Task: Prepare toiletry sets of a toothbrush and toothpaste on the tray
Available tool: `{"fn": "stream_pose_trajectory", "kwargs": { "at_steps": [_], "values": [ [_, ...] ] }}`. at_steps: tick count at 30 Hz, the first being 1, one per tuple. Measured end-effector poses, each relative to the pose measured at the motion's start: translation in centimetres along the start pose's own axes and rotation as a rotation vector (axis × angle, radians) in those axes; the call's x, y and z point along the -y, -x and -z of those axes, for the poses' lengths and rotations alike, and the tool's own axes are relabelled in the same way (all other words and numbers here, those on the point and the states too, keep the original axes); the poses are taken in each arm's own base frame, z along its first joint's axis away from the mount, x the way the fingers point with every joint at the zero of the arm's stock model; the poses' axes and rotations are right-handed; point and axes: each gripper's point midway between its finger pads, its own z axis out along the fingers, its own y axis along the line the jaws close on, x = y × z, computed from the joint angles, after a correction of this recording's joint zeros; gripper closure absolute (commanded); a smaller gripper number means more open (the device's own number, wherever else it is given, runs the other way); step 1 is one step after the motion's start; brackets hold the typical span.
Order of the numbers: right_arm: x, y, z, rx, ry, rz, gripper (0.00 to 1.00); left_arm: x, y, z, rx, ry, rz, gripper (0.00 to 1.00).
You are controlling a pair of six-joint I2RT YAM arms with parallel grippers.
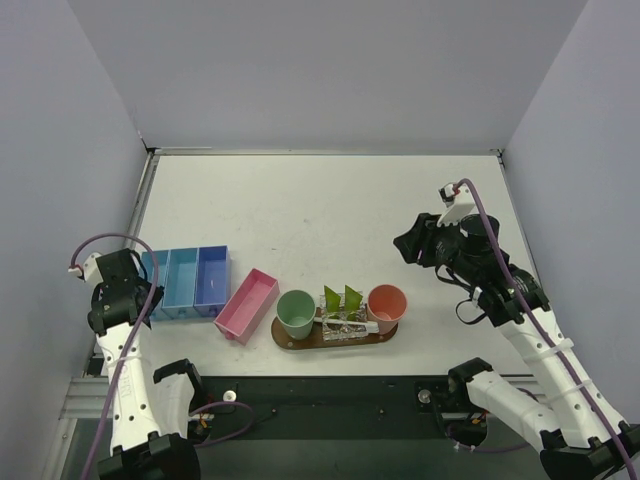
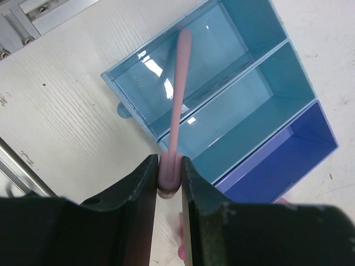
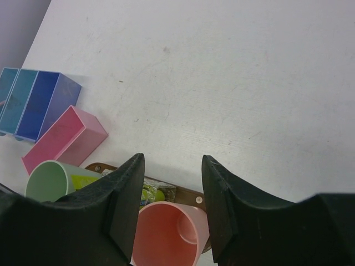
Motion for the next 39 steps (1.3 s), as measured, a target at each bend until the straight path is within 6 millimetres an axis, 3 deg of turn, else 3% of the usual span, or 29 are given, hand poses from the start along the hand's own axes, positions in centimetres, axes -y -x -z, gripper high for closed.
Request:
{"fn": "stream_pose_trajectory", "kwargs": {
  "at_steps": [8,25,33,39],
  "values": [
    [0.3,0.0,0.2,0.012,-0.013,0.014,0.59,1.6,2.1,2.0,0.037,-0.070,-0.043,1.00],
    [0.5,0.3,0.6,0.034,-0.020,0.022,0.59,4.3,2.5,5.2,0.017,-0.256,-0.188,1.00],
    [0.5,0.3,0.5,0.045,-0.018,0.021,0.59,7.7,3.5,7.9,0.028,-0.389,-0.356,1.00],
    [0.8,0.2,1.1,0.065,-0.029,0.020,0.59,10.5,2.5,10.8,0.022,-0.517,-0.516,1.00]
  ]
}}
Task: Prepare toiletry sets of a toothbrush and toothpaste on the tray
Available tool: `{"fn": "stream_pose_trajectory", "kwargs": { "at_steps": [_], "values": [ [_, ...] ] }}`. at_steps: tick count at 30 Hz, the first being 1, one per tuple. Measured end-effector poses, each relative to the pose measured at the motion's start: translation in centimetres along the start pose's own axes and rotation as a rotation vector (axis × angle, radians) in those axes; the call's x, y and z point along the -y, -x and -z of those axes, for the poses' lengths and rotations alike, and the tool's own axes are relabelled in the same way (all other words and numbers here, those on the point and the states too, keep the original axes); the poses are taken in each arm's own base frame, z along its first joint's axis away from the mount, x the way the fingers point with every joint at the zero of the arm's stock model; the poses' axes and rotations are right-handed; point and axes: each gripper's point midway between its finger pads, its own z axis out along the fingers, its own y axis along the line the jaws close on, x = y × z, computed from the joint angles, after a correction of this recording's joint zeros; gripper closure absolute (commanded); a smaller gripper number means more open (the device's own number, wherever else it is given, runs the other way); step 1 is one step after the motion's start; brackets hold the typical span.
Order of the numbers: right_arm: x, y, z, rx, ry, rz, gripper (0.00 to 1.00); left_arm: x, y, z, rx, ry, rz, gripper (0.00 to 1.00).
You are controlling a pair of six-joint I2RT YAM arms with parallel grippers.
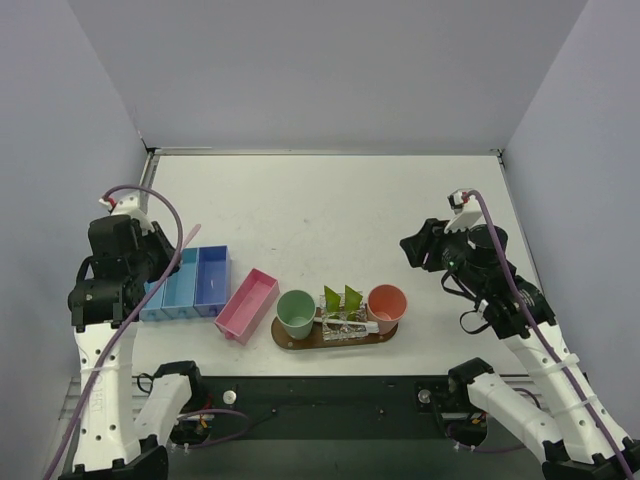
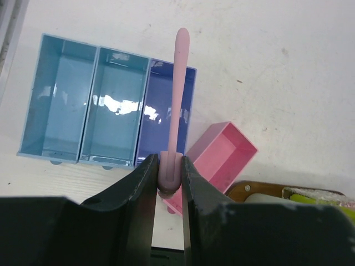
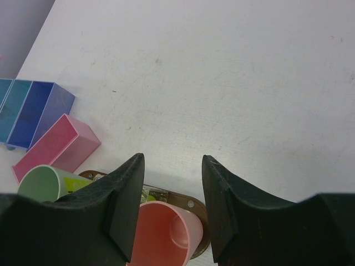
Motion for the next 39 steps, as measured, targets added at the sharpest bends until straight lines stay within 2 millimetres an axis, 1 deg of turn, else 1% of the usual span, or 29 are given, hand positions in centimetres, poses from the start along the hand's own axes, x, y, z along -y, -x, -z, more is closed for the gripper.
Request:
{"fn": "stream_pose_trajectory", "kwargs": {
  "at_steps": [3,8,11,15,18,21,24,27,30,33,36,39],
  "values": [
    [0.1,0.0,0.2,0.009,-0.004,-0.001,0.59,1.1,-0.2,0.4,-0.009,-0.052,-0.034,1.00],
    [0.3,-0.4,0.1,0.006,-0.010,-0.001,0.59,2.8,-0.8,0.8,-0.032,-0.147,-0.063,1.00],
    [0.4,-0.5,0.0,0.004,-0.013,-0.001,0.59,4.2,-1.0,1.2,-0.036,-0.222,-0.069,1.00],
    [0.5,-0.4,0.0,0.005,-0.018,-0.001,0.59,6.5,-0.6,1.7,-0.023,-0.315,-0.075,1.00],
    [0.5,-0.4,-0.2,0.006,-0.018,-0.001,0.59,8.5,-0.6,2.1,-0.030,-0.377,-0.104,1.00],
    [0.5,-0.4,-0.4,0.004,-0.019,-0.001,0.59,11.0,-0.3,2.6,-0.033,-0.434,-0.155,1.00],
    [0.6,-0.3,-0.5,0.008,-0.025,-0.001,0.59,13.9,-0.1,3.4,-0.018,-0.497,-0.210,1.00],
    [0.9,-0.4,-0.6,0.008,-0.038,0.002,0.59,16.8,-0.1,4.7,0.003,-0.561,-0.271,1.00],
    [1.3,-0.3,-0.8,0.011,-0.061,0.006,0.58,19.9,-0.6,6.1,0.013,-0.630,-0.355,1.00],
    [1.8,-0.2,-0.8,0.018,-0.087,0.014,0.58,22.5,-1.5,7.4,0.019,-0.672,-0.440,1.00],
    [2.2,-0.1,-0.8,0.025,-0.110,0.026,0.58,23.9,-2.5,8.6,0.027,-0.701,-0.507,1.00],
    [2.5,0.0,-0.7,0.029,-0.123,0.033,0.58,24.2,-3.4,10.0,0.025,-0.735,-0.553,1.00]
  ]
}}
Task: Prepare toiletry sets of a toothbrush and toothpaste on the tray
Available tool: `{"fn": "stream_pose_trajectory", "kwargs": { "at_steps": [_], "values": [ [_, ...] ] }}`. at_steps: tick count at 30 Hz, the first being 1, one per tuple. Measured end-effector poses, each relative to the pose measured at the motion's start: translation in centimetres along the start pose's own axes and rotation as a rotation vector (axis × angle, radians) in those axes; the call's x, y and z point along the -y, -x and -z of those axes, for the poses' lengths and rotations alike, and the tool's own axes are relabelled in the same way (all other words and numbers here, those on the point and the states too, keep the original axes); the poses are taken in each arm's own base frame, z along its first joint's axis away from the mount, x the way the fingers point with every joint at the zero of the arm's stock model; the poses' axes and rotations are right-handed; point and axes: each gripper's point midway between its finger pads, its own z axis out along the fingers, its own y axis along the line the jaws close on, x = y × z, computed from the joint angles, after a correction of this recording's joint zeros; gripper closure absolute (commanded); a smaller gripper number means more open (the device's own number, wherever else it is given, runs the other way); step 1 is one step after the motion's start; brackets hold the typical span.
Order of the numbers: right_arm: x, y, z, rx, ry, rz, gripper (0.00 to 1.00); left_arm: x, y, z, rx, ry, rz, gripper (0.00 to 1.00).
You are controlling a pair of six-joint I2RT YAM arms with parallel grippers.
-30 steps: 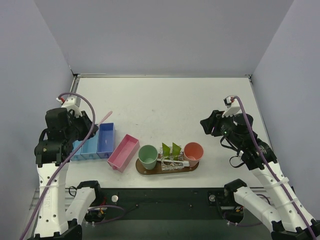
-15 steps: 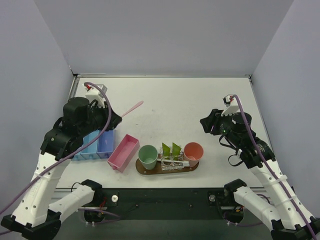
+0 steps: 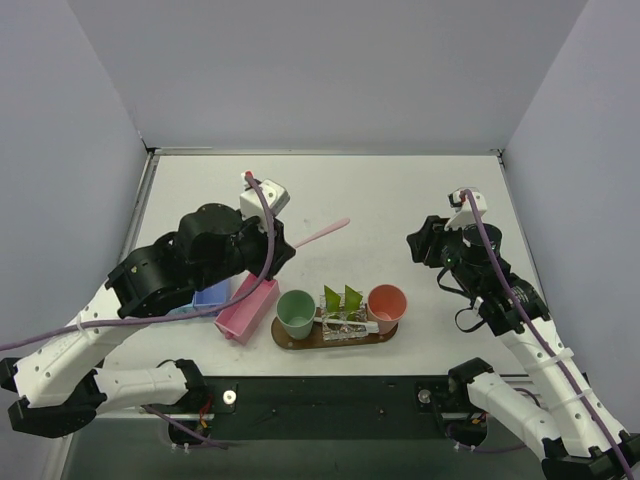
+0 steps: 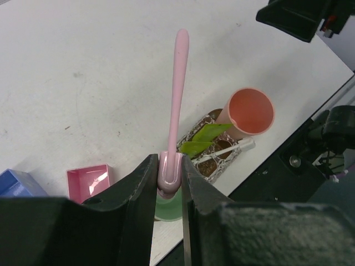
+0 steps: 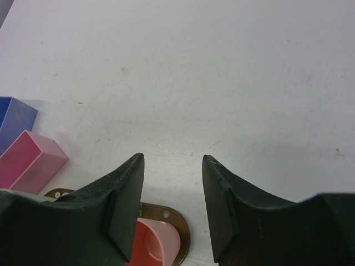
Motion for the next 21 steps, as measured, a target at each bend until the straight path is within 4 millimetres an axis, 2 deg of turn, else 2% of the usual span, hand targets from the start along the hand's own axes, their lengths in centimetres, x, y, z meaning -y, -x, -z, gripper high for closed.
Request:
{"fn": "stream_pose_trajectory", "kwargs": {
  "at_steps": [7,14,21],
  "values": [
    [0.8,0.2,0.0,0.012,-0.041,0.023,0.58,2.5,-2.1,2.4,-0.056,-0.094,-0.082,1.00],
    [1.2,1.1,0.2,0.034,-0.070,0.028,0.58,2.6,-3.1,5.4,-0.069,-0.169,-0.104,1.00],
    [2.0,1.3,0.8,0.040,-0.109,0.037,0.58,2.7,-5.0,7.0,-0.136,-0.231,-0.149,1.00]
  ]
}}
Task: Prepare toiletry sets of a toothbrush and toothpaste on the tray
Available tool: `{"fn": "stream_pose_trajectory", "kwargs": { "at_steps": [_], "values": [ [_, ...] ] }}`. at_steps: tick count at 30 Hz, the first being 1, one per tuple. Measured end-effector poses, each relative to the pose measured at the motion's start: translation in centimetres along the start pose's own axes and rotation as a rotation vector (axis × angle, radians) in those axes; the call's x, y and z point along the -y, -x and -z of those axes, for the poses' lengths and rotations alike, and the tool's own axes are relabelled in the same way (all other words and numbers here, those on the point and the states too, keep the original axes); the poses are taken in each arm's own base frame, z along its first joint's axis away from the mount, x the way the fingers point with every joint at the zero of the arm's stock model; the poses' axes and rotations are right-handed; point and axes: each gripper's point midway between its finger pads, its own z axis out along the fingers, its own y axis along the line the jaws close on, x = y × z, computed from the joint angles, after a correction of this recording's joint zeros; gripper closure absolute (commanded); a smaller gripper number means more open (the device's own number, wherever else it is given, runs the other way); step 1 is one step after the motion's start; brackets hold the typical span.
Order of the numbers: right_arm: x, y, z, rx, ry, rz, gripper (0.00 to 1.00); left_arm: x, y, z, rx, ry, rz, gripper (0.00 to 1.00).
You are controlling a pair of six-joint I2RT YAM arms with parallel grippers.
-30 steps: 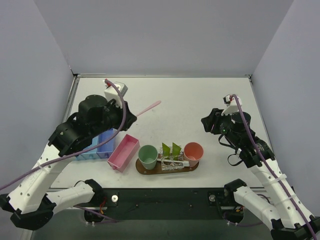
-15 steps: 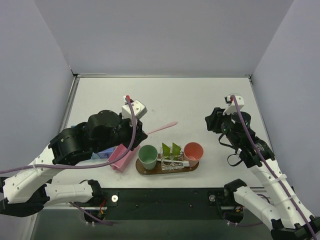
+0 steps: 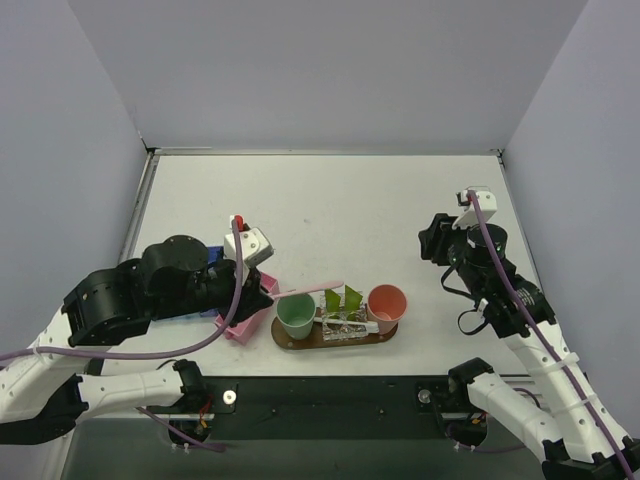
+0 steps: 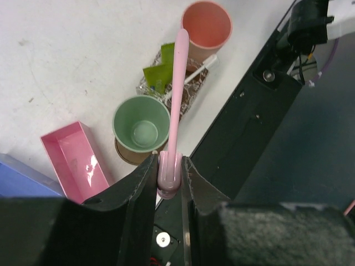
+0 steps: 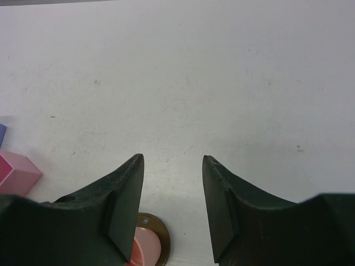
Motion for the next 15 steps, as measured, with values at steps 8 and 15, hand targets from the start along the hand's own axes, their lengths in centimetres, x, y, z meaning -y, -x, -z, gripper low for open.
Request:
{"fn": "stream_pose_trajectory", "kwargs": {
  "at_steps": [8,15],
  "values": [
    [0.3,0.4,0.3,0.006,-0.014,0.006,0.58,1.1,-3.9,-0.9,-0.151,-0.079,-0.019,1.00],
    [0.3,0.5,0.3,0.007,-0.016,0.006,0.58,1.2,-6.5,-2.1,-0.237,-0.093,-0.010,1.00]
  ]
}}
